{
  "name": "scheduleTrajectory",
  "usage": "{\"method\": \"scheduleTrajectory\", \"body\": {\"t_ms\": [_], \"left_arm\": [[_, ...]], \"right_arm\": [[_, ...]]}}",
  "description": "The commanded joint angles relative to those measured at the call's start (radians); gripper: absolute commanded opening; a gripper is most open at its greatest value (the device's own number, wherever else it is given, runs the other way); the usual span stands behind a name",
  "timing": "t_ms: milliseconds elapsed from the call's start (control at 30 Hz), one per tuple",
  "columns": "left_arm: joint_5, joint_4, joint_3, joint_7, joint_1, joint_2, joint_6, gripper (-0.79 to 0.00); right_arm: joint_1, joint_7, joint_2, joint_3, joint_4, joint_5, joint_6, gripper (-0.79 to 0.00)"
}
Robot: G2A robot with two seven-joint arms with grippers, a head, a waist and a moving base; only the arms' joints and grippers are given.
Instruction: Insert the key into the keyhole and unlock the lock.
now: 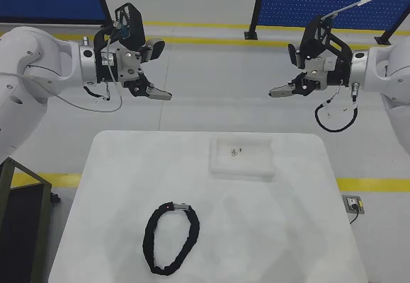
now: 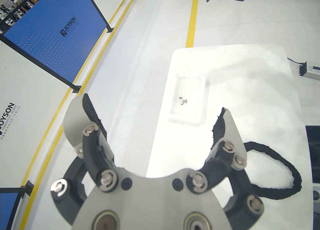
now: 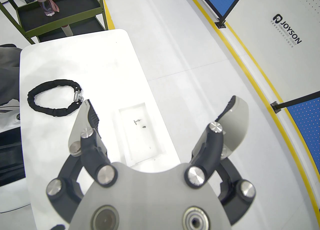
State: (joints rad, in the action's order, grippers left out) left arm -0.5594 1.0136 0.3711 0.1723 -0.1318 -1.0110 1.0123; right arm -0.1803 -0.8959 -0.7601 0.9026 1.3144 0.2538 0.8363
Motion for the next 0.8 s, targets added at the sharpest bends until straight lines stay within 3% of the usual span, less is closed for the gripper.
{"method": "scheduleTrajectory", "body": {"t_ms": [0,767], "left_arm": [[0.0,0.0,0.0,0.0,0.0,0.0,0.0,0.0],[0.0,0.0,0.0,0.0,0.0,0.0,0.0,0.0]], "right_arm": [[0.0,0.0,0.0,0.0,0.0,0.0,0.0,-0.001],[-0.019,0.019,0.0,-0.003,-0.003,0.005,-0.021,0.0]]}}
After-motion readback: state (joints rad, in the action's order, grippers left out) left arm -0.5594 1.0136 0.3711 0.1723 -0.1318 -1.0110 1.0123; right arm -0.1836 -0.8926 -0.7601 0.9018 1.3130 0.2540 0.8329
